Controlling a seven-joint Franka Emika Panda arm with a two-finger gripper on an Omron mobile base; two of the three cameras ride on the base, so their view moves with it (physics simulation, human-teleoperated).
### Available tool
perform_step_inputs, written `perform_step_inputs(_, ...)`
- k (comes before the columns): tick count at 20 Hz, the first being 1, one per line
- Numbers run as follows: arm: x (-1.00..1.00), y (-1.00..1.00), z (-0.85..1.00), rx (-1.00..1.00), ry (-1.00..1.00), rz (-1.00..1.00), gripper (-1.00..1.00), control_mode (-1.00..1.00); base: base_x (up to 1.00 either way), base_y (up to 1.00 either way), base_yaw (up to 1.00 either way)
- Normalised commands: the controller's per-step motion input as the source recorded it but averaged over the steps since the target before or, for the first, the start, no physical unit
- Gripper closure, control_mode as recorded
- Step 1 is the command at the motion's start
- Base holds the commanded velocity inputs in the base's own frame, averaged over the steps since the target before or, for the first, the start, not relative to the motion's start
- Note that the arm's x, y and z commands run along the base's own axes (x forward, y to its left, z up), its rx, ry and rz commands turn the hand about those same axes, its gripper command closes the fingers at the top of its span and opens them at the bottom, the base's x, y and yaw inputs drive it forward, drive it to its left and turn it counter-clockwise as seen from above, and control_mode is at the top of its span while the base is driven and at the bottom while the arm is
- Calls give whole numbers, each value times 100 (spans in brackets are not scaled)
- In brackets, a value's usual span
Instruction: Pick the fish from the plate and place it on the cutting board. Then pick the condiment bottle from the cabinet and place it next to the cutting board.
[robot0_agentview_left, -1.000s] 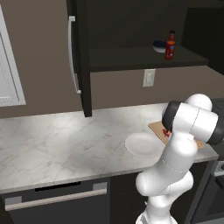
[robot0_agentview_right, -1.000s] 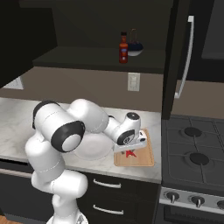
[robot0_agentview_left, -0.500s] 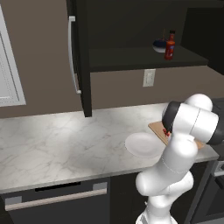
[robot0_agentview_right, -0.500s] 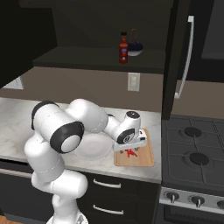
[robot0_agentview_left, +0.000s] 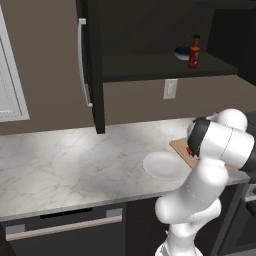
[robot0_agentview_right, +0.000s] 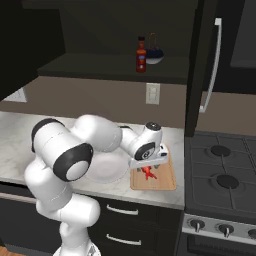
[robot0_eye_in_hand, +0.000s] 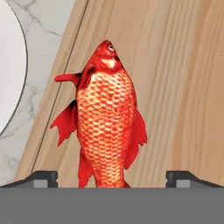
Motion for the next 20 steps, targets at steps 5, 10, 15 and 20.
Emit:
perform_step_inputs(5,-3,0,31,1,-1,0,-100,-100,0,0,0)
perform_step_inputs(10,-7,0,26,0,-1,0,-100,-100,0,0,0)
perform_step_inputs(15,-15,0,19,0,-2,0,-100,-100,0,0,0)
perform_step_inputs(20,-22,0,19,0,-2,0,-100,-100,0,0,0)
